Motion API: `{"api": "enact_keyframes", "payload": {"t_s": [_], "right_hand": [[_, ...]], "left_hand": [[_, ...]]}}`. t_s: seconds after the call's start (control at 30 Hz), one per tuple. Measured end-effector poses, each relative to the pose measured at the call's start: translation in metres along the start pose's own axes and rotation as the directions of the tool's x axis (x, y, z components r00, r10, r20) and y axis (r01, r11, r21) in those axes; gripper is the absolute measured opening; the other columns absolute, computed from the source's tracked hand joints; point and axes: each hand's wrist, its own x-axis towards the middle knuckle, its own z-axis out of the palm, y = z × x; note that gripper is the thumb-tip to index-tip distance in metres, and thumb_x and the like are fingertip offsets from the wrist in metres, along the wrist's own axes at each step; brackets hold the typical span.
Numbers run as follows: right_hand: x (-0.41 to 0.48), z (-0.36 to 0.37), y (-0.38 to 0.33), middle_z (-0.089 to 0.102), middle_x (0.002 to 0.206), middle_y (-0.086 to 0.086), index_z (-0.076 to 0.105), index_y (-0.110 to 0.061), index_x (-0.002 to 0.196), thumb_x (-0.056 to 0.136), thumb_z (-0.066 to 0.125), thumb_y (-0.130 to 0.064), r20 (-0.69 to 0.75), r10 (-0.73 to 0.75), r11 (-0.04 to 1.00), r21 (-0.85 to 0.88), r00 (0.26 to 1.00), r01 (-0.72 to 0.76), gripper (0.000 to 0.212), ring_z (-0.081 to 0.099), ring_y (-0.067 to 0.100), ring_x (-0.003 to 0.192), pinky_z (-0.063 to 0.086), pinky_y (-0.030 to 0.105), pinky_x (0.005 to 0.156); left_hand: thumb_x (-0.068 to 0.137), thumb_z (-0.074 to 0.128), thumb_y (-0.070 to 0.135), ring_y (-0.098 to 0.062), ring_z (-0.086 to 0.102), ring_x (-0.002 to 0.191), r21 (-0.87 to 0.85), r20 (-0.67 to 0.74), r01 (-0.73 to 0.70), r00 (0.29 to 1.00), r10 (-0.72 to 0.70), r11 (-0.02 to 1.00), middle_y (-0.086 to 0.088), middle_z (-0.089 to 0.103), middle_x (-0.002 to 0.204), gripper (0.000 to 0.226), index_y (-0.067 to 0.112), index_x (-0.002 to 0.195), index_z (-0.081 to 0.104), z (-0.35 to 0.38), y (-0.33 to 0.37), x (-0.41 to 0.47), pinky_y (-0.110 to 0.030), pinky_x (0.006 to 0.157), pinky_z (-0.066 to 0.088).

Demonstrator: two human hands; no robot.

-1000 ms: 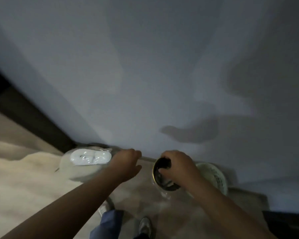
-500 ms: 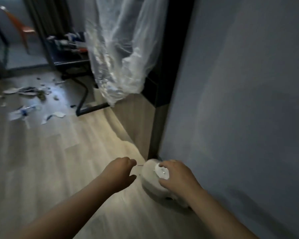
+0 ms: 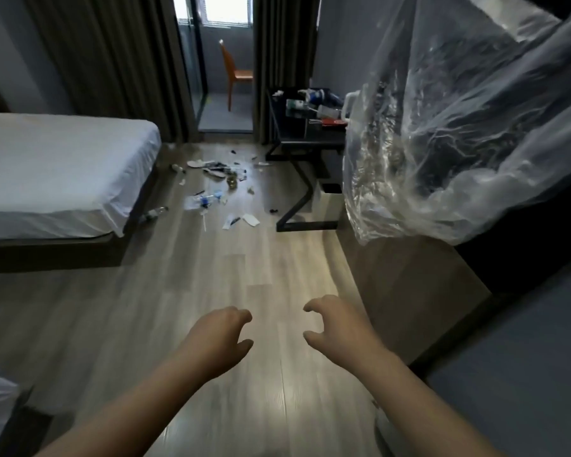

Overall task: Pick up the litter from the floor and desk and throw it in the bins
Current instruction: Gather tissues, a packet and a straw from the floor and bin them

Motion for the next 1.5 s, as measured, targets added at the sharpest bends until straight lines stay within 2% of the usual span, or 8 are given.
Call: {"api": "enact_keyframes", "payload": {"t_s": [0.1, 0.2, 0.3, 0.6, 0.73, 1.2, 1.37, 1.5], "right_hand": [[0.049, 0.003, -0.008, 0.053, 0.128, -0.009, 0.052, -0.028, 0.132, 0.085, 0.058, -0.032, 0.022, -0.031, 1.0, -0.002, 0.999, 0.032, 0.048, 0.049, 0.012, 0.118, 0.04, 0.024, 0.09], [0.105, 0.004, -0.007, 0.054, 0.129, -0.008, 0.052, -0.027, 0.133, 0.084, 0.058, -0.03, 0.047, -0.042, 0.999, 0.004, 0.998, 0.042, 0.05, 0.05, 0.011, 0.119, 0.042, 0.025, 0.093], [0.175, -0.002, -0.001, 0.056, 0.126, -0.006, 0.052, -0.025, 0.133, 0.083, 0.059, -0.029, 0.046, -0.067, 0.998, -0.018, 0.997, 0.068, 0.05, 0.052, 0.014, 0.116, 0.043, 0.026, 0.093], [0.356, -0.035, 0.012, 0.051, 0.129, -0.006, 0.052, -0.025, 0.132, 0.083, 0.059, -0.032, 0.083, -0.11, 0.993, -0.038, 0.99, 0.113, 0.05, 0.052, 0.015, 0.116, 0.045, 0.027, 0.091], [0.422, -0.033, 0.011, 0.048, 0.13, -0.005, 0.052, -0.025, 0.132, 0.082, 0.06, -0.034, 0.125, -0.096, 0.994, -0.036, 0.988, 0.101, 0.052, 0.051, 0.014, 0.115, 0.046, 0.027, 0.091], [0.678, -0.024, -0.044, 0.051, 0.13, -0.003, 0.051, -0.023, 0.134, 0.083, 0.061, -0.032, 0.163, 0.044, 0.999, -0.005, 0.986, -0.043, 0.053, 0.053, 0.015, 0.114, 0.048, 0.027, 0.09], [0.757, -0.028, -0.037, 0.052, 0.13, -0.003, 0.05, -0.023, 0.135, 0.083, 0.061, -0.033, 0.188, 0.078, 0.997, 0.007, 0.979, -0.081, 0.053, 0.054, 0.016, 0.114, 0.048, 0.027, 0.09], [0.831, -0.03, -0.017, 0.051, 0.133, -0.001, 0.048, -0.023, 0.136, 0.084, 0.061, -0.033, 0.195, 0.089, 0.996, 0.011, 0.977, -0.093, 0.055, 0.053, 0.017, 0.118, 0.046, 0.028, 0.093]], "left_hand": [[0.093, 0.053, 0.041, -0.013, 0.052, 0.118, -0.026, -0.008, 0.037, 0.999, -0.038, 0.999, 0.005, 0.055, 0.129, 0.045, 0.025, 0.134, 0.047, -0.008, -0.028, 0.029, -0.025, 0.096, 0.042], [0.093, 0.052, 0.041, -0.014, 0.052, 0.119, -0.028, -0.01, 0.064, 0.998, -0.064, 0.998, 0.004, 0.055, 0.129, 0.045, 0.024, 0.134, 0.047, -0.021, -0.051, 0.075, -0.026, 0.098, 0.042], [0.093, 0.053, 0.039, -0.016, 0.052, 0.12, -0.027, -0.032, 0.101, 0.994, -0.101, 0.995, 0.003, 0.055, 0.129, 0.044, 0.023, 0.133, 0.047, -0.039, -0.07, 0.132, -0.029, 0.098, 0.042], [0.093, 0.053, 0.039, -0.015, 0.052, 0.119, -0.057, -0.031, 0.195, 0.98, -0.197, 0.979, 0.004, 0.055, 0.13, 0.044, 0.022, 0.133, 0.047, -0.091, -0.119, 0.281, -0.023, 0.092, 0.038], [0.093, 0.052, 0.038, -0.015, 0.051, 0.12, -0.076, 0.01, 0.207, 0.978, -0.207, 0.975, 0.003, 0.055, 0.13, 0.043, 0.022, 0.133, 0.048, -0.102, -0.149, 0.337, -0.023, 0.093, 0.038], [0.093, 0.053, 0.037, -0.019, 0.055, 0.116, -0.078, 0.117, 0.163, 0.981, -0.154, 0.983, -0.001, 0.058, 0.127, 0.042, 0.02, 0.13, 0.05, -0.175, -0.317, 0.565, -0.03, 0.095, 0.045], [0.092, 0.054, 0.036, -0.017, 0.055, 0.116, -0.104, 0.158, 0.139, 0.98, -0.122, 0.985, 0.0, 0.057, 0.128, 0.044, 0.02, 0.132, 0.049, -0.186, -0.345, 0.641, -0.026, 0.095, 0.044], [0.091, 0.055, 0.036, -0.016, 0.055, 0.118, -0.091, 0.139, 0.119, 0.985, -0.105, 0.989, 0.001, 0.059, 0.128, 0.042, 0.02, 0.13, 0.052, -0.195, -0.365, 0.718, -0.024, 0.096, 0.042]]}}
